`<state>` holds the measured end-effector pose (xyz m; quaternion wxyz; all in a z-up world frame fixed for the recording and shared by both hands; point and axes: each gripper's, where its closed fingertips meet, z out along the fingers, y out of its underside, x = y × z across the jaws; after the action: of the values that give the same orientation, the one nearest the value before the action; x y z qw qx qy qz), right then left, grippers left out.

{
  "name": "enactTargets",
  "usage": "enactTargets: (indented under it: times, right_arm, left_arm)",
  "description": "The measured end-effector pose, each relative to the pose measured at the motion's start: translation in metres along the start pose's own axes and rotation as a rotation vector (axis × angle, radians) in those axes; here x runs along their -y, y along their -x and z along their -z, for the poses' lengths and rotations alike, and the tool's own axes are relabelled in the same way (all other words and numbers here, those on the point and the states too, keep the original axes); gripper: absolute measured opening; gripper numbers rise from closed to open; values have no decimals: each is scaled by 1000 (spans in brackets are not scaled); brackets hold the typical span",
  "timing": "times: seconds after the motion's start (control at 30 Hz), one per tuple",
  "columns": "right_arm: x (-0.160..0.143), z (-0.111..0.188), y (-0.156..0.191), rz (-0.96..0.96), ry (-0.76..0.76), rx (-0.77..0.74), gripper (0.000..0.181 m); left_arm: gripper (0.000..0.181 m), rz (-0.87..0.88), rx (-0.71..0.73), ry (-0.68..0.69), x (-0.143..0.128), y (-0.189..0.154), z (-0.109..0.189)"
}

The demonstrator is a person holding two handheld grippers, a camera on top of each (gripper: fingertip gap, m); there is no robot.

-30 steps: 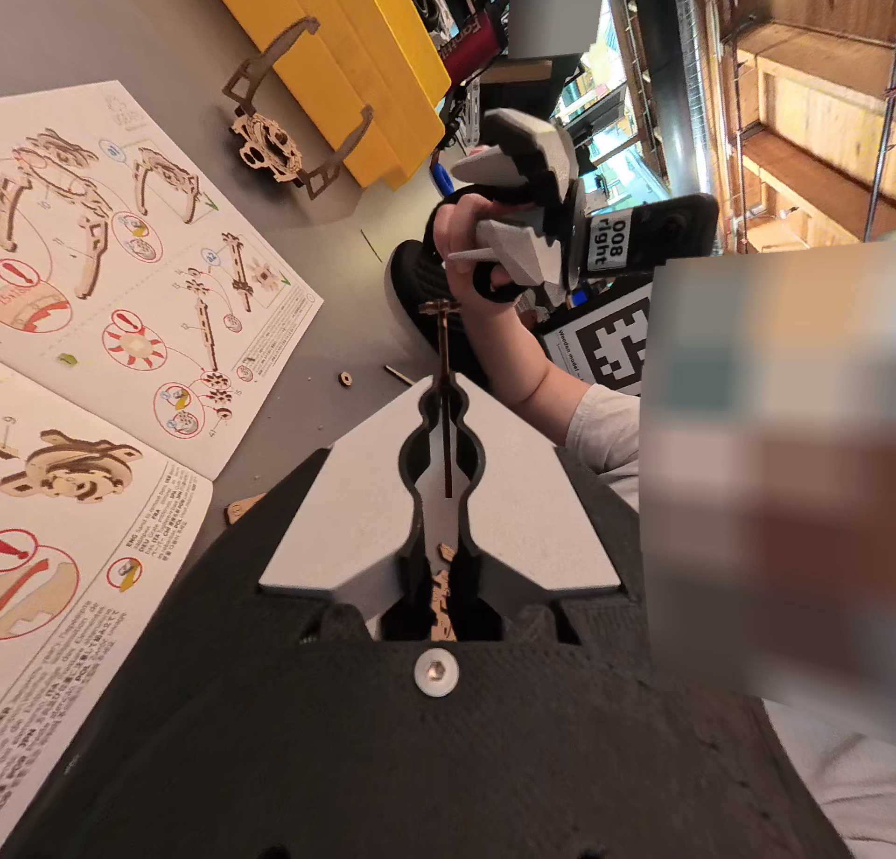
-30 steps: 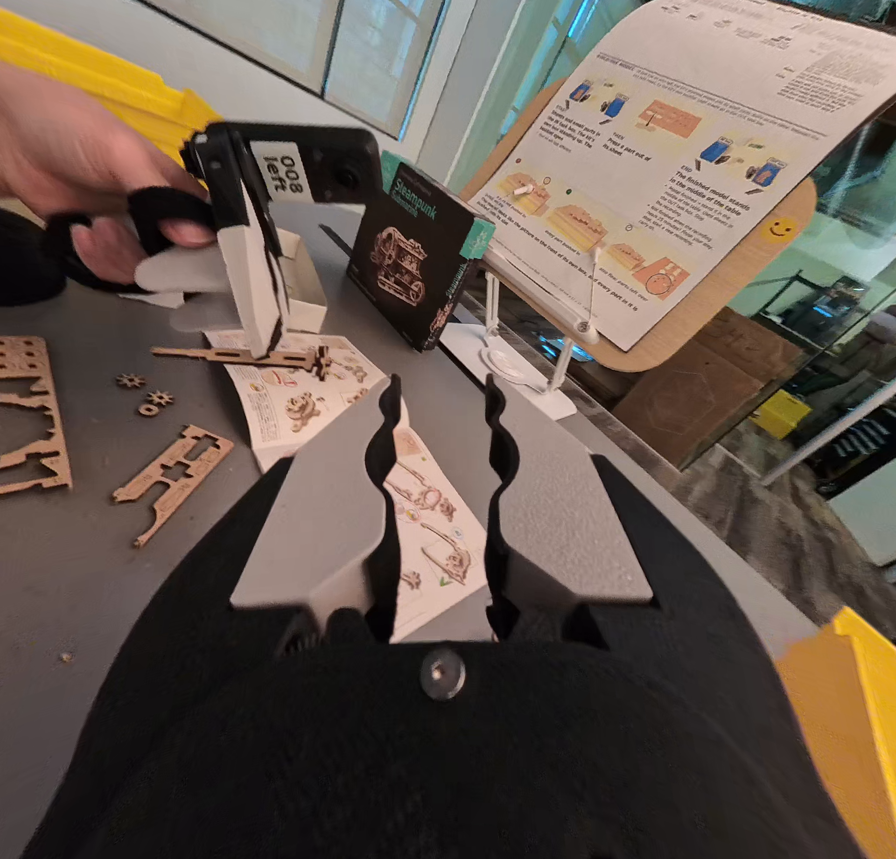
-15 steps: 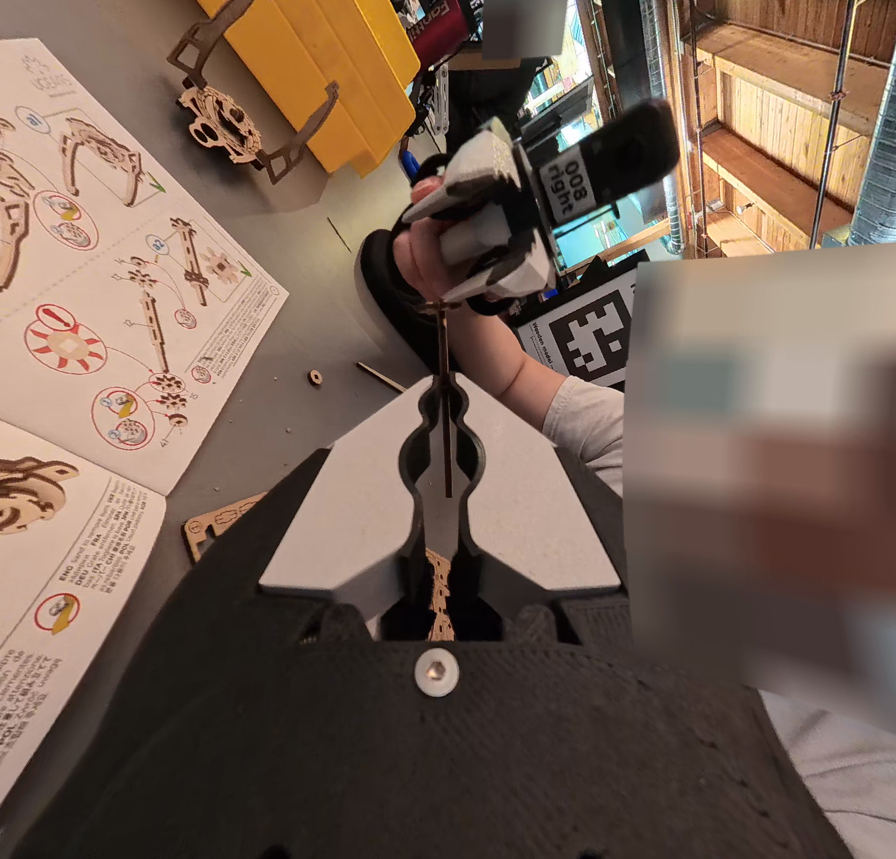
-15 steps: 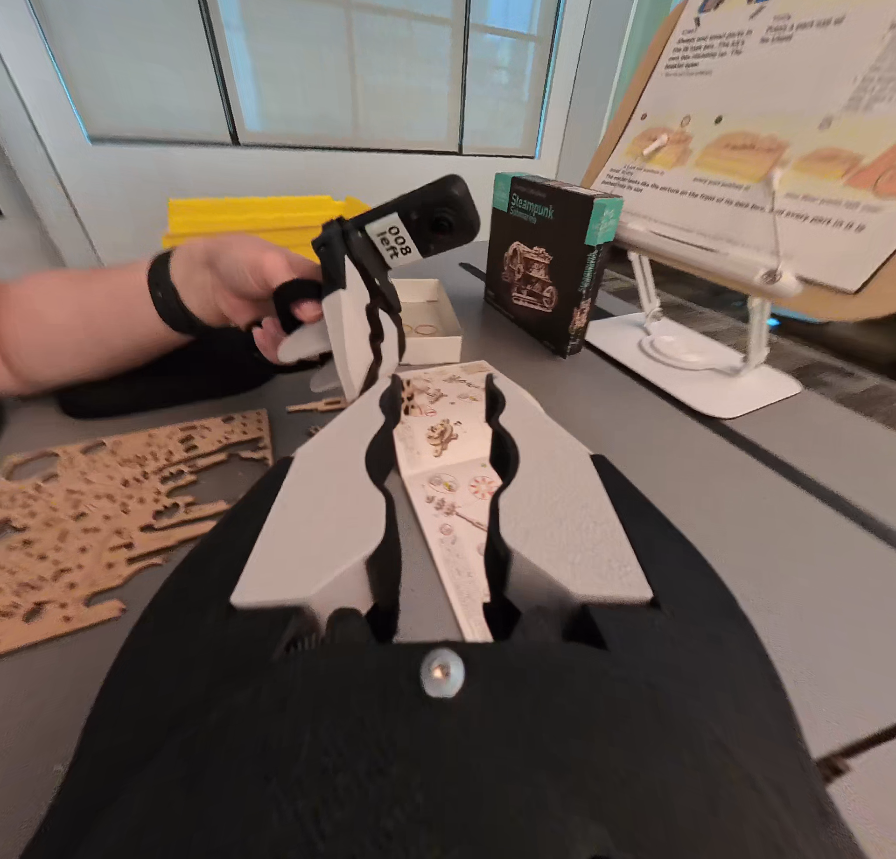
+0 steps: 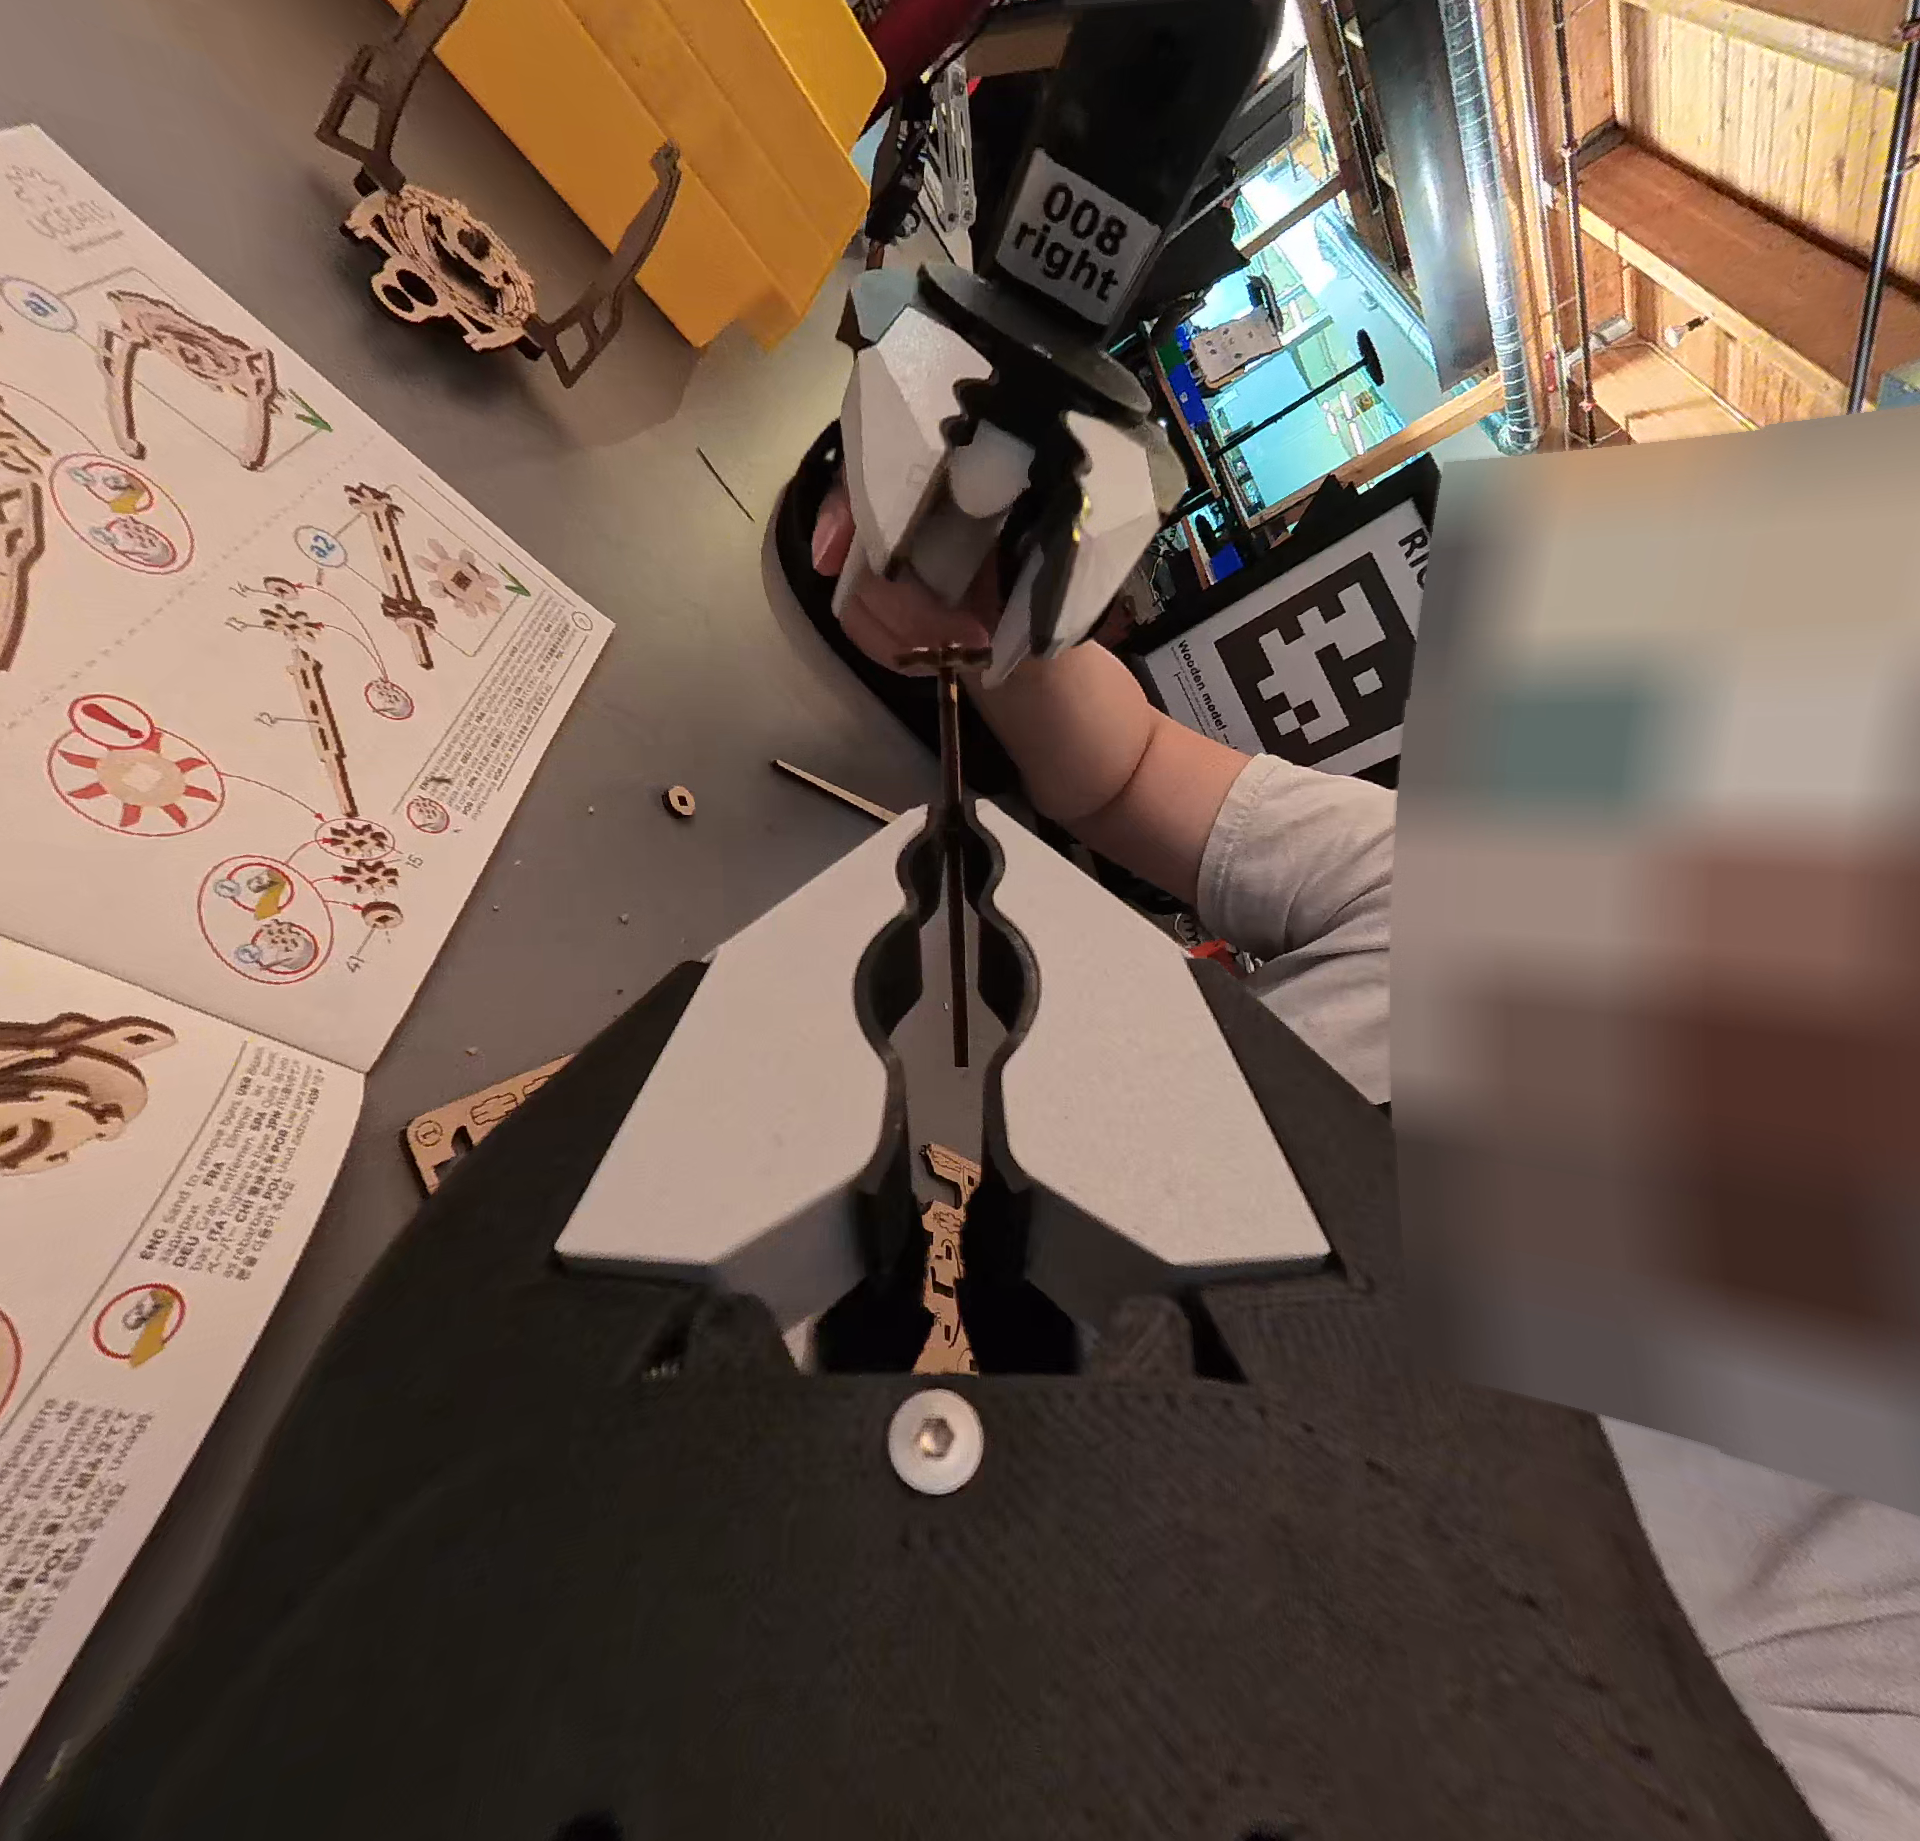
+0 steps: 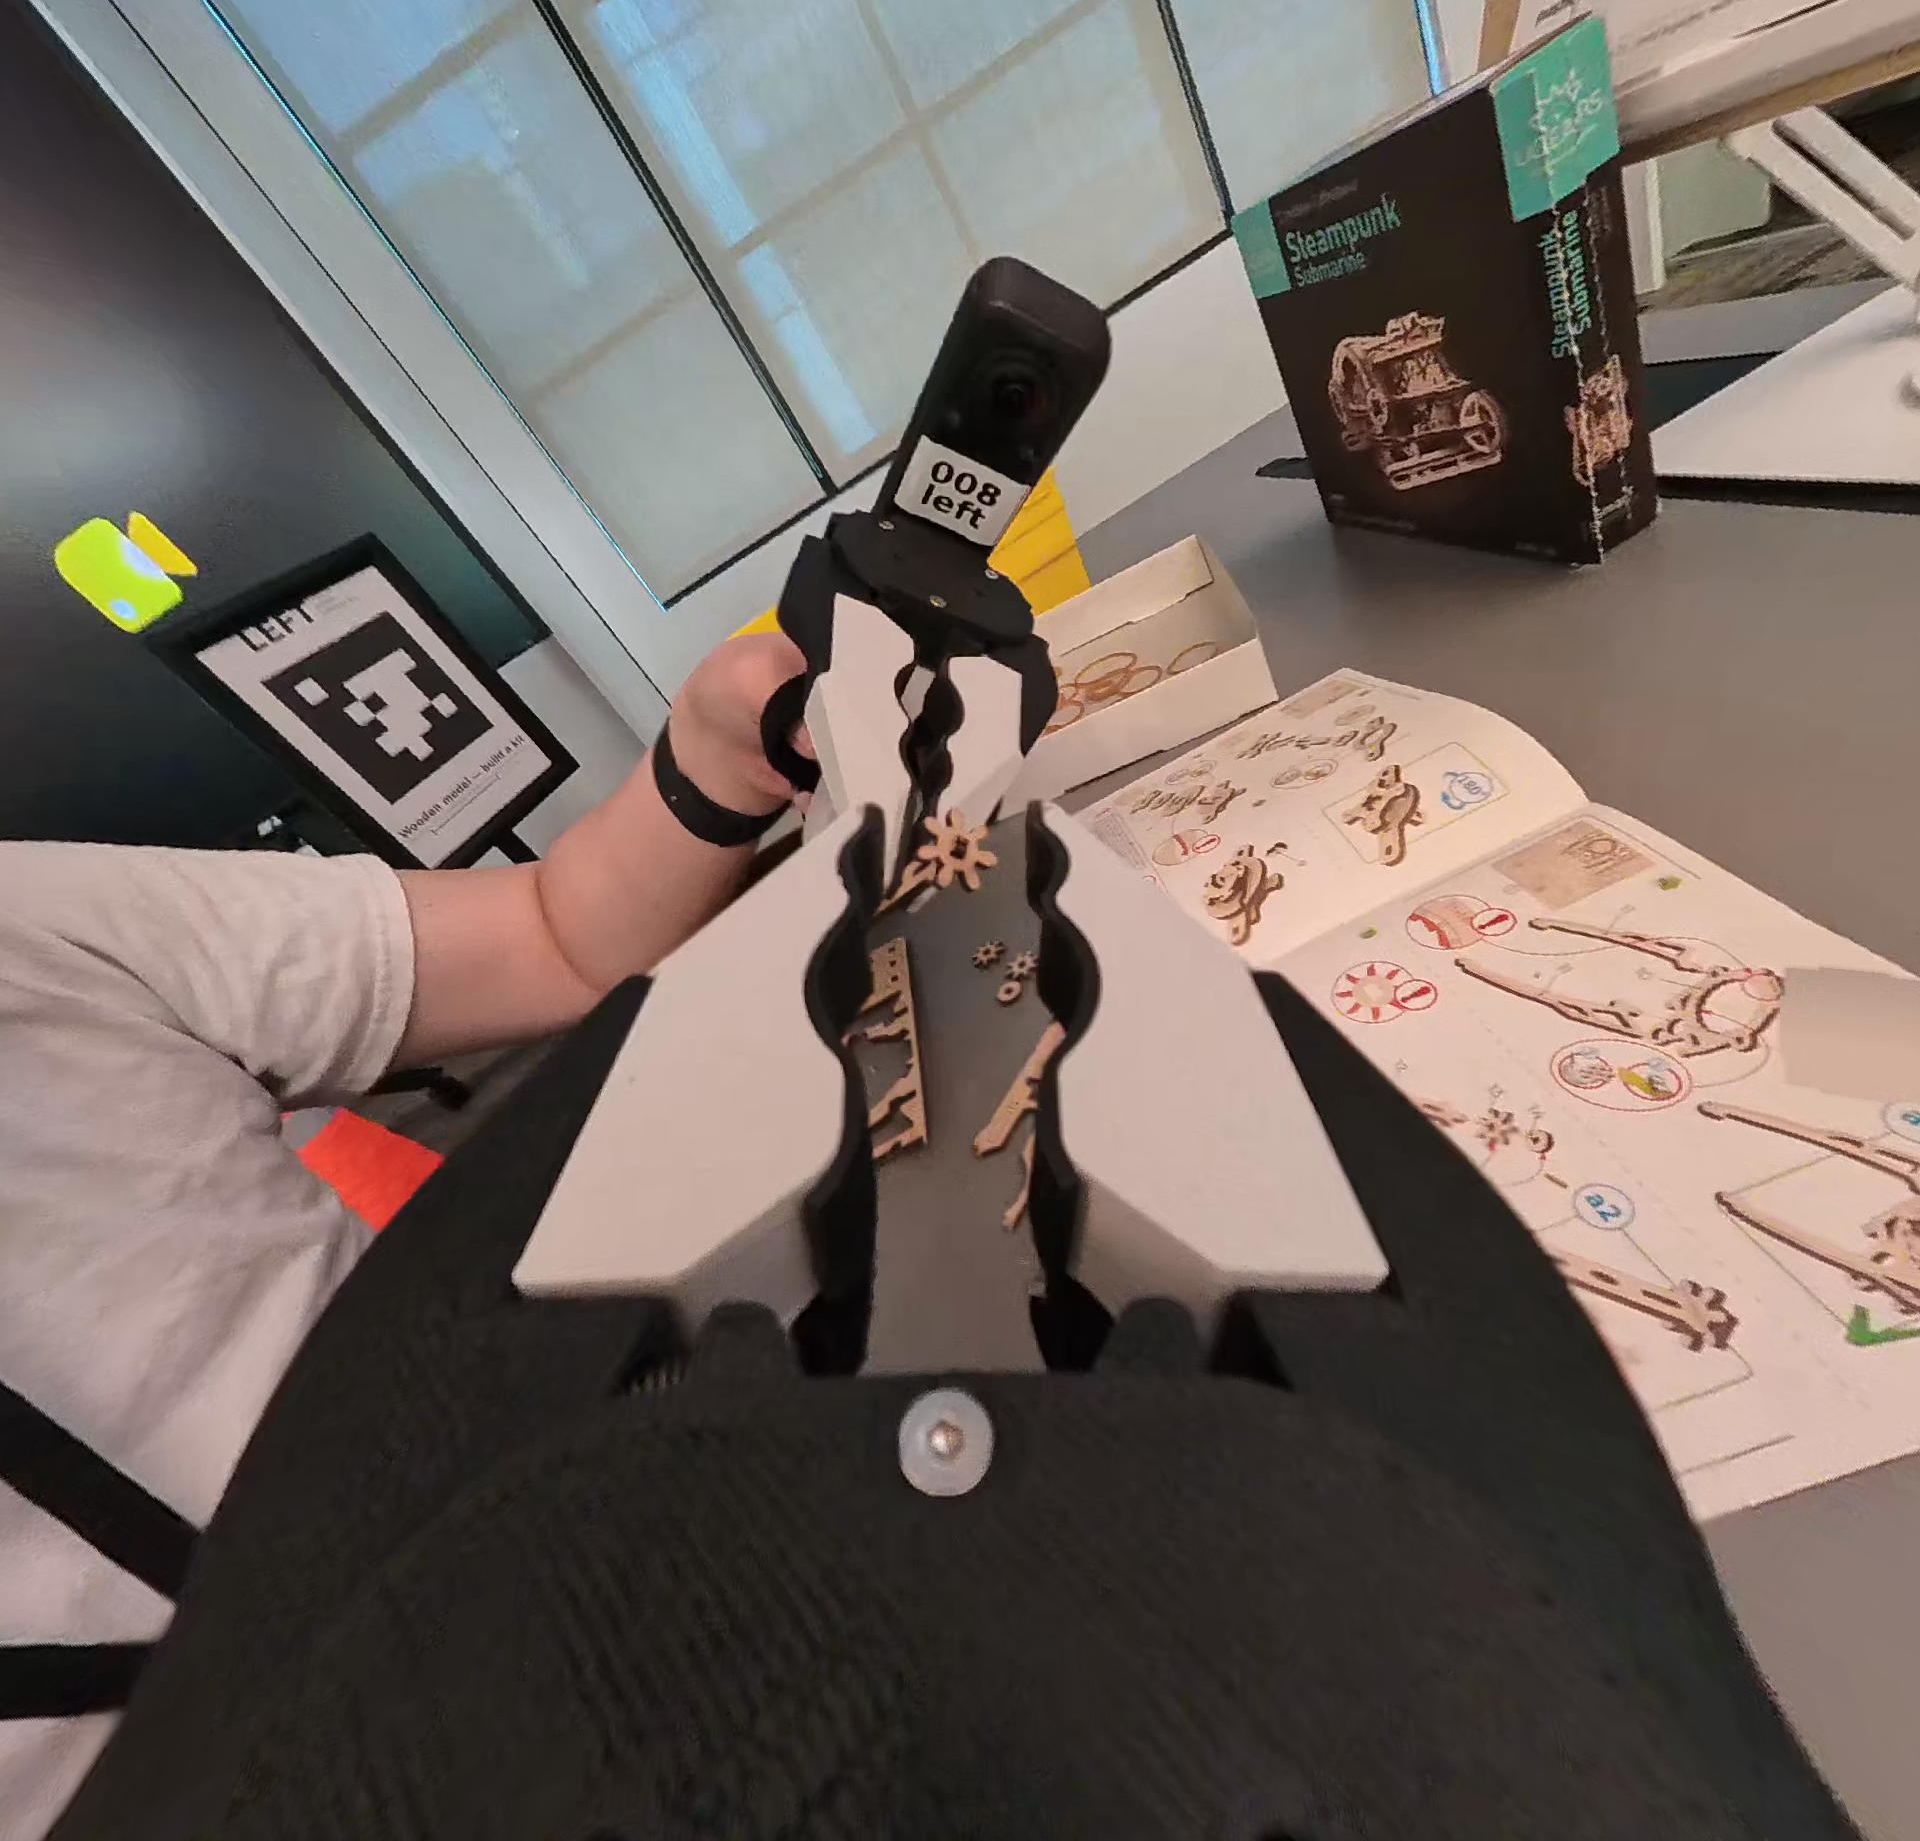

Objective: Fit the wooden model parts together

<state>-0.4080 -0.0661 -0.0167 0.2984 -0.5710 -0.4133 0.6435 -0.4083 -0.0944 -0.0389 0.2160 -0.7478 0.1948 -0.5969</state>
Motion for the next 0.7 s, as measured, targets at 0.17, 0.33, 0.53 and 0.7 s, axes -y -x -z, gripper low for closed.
enactTargets:
  times: [0.17, 0.33, 0.53, 0.7]
  right_arm:
    - [-6, -3, -3, 92, 41, -54, 33]
    - [-14, -6, -3, -67, 61, 17, 34]
    - [-20, -8, -5, -108, 84, 16, 31]
    - [-16, -6, 3, -206, 58, 108, 18]
  left_arm:
    - [0, 11, -13, -9, 1, -1, -1]
    - [0, -11, -9, -6, 1, -4, -5]
    - [0, -35, 12, -27, 4, -4, -7]
    - [0, -66, 28, -37, 6, -5, -9]
